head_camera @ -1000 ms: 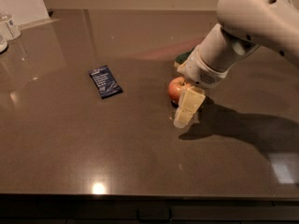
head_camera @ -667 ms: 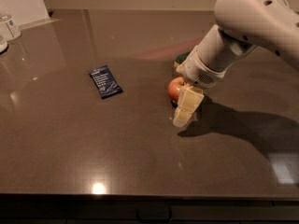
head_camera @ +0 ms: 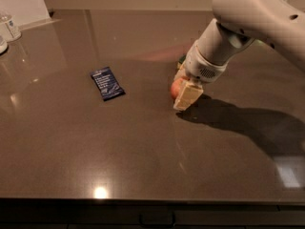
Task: Move apple near rxbar blueberry
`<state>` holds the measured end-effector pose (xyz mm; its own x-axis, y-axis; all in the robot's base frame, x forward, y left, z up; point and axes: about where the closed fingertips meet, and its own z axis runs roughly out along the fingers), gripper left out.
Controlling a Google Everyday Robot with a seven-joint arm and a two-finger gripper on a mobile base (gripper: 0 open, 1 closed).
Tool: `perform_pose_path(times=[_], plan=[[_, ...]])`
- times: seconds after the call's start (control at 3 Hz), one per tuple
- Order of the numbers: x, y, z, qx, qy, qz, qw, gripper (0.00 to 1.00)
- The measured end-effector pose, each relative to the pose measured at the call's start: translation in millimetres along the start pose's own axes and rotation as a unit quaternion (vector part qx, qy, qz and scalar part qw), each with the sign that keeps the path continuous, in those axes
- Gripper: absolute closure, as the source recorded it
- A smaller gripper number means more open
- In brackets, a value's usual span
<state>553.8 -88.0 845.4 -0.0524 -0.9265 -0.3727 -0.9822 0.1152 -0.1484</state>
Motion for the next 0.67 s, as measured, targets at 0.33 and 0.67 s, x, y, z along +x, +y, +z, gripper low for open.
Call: perform_pose_path(times=[0.33,0.67], plan=[[-9,-7,-5,0.000,-0.002,-0.010,0.9999,0.72],[-44,-6,-16,-0.015,-0.021,-0.027,0.9993,0.96]])
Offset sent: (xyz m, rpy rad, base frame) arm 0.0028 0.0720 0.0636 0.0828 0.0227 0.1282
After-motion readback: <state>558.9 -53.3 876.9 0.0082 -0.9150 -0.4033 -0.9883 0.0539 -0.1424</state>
